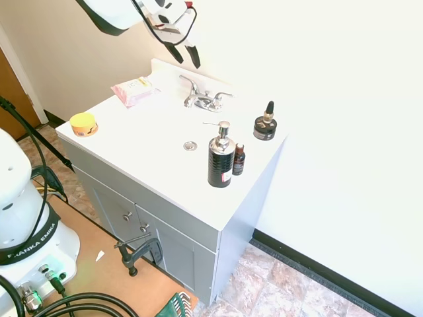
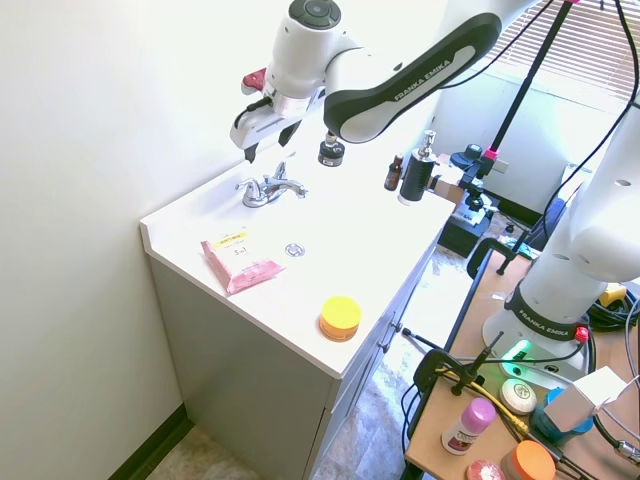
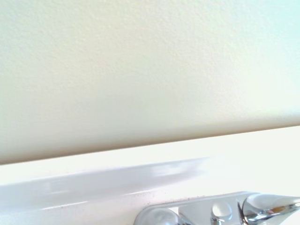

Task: Turn on the hot water

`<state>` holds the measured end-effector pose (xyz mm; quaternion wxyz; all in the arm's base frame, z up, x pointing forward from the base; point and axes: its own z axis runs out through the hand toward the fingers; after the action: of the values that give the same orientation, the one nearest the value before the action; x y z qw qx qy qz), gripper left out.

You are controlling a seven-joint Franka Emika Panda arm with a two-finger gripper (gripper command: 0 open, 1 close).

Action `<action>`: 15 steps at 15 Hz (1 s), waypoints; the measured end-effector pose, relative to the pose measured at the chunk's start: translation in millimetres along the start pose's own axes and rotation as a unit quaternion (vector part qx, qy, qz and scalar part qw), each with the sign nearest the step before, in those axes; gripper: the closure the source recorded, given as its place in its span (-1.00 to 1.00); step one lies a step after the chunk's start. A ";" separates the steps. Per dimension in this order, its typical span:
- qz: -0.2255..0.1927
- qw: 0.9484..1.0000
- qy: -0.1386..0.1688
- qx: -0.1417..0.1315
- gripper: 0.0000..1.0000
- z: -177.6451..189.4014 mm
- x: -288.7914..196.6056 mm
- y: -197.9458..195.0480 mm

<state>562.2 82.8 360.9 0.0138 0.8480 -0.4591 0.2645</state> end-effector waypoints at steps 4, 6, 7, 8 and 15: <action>-0.008 1.000 0.004 -0.001 -1.00 20.4 -17.3 -14.8; -0.013 1.000 0.011 -0.002 -1.00 30.4 -23.2 -20.2; -0.015 1.000 0.014 -0.003 -1.00 35.1 -24.8 -22.1; -0.017 1.000 0.017 -0.004 -1.00 39.9 -25.7 -23.7; -0.022 0.999 0.028 -0.019 -1.00 62.6 -24.3 -28.9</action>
<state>601.5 101.5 302.2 0.0490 0.8494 -0.4451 0.2792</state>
